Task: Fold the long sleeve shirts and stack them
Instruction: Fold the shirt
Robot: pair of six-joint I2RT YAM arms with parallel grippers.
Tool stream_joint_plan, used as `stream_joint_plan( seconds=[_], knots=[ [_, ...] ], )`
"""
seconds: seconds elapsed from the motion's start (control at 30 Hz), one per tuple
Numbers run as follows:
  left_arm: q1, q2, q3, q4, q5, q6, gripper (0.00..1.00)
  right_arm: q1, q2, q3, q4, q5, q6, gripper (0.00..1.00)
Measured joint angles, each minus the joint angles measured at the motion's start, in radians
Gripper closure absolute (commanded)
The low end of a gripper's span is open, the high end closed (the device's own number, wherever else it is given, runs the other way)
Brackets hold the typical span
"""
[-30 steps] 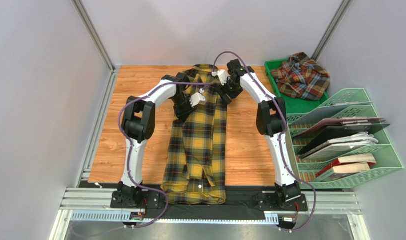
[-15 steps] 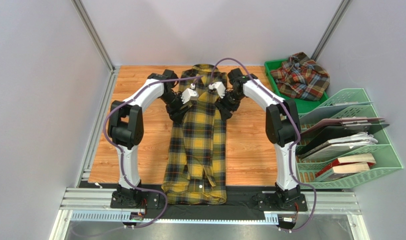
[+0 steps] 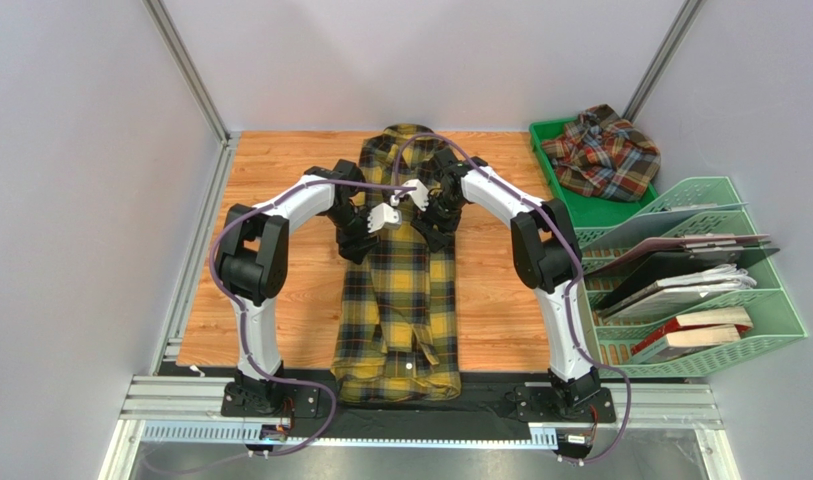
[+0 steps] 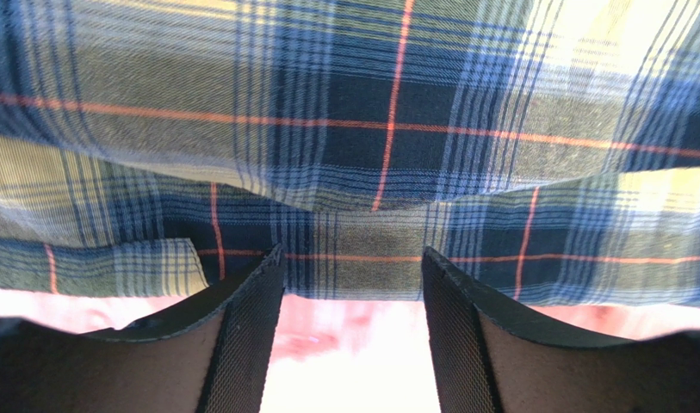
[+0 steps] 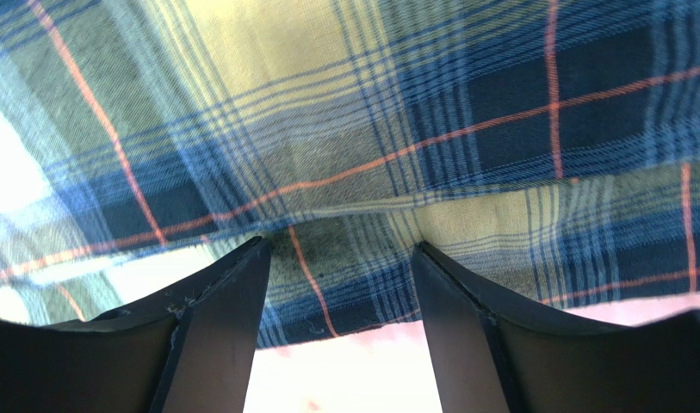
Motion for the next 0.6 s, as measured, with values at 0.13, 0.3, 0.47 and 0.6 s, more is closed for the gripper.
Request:
stream_joint_plan(
  seconds=[0.13,0.3,0.47,0.6],
  knots=[
    [-0.023,0.071,0.083,0.012,-0.031,0.002,0.43,-0.031,0.043,0.072,-0.007,0.043,0.0,0.31],
    [-0.031,0.119,0.135,0.017,-0.054,0.0,0.39,-0.057,0.08,0.142,-0.022,0.074,0.004,0.29],
    [-0.028,0.112,0.14,0.008,-0.056,-0.003,0.31,-0.06,0.072,0.142,-0.036,0.075,0.011,0.25],
    [-0.024,-0.016,0.097,-0.014,-0.023,-0.014,0.24,-0.073,-0.035,0.062,-0.061,0.06,0.024,0.23]
  ],
)
